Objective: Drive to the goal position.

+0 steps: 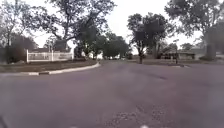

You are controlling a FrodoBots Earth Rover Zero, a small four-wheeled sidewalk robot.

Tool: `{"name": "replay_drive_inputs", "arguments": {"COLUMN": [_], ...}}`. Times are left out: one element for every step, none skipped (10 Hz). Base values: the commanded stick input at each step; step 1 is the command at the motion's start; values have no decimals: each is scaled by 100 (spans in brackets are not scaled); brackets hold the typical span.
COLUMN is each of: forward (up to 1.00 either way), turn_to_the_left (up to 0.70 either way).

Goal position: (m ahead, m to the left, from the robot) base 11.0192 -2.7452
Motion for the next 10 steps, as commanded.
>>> {"name": "replay_drive_inputs", "arguments": {"forward": [100,100,100,100,100,100,100,100,100,100], "turn_to_the_left": [0,0,0,0,0,0,0,0,0,0]}}
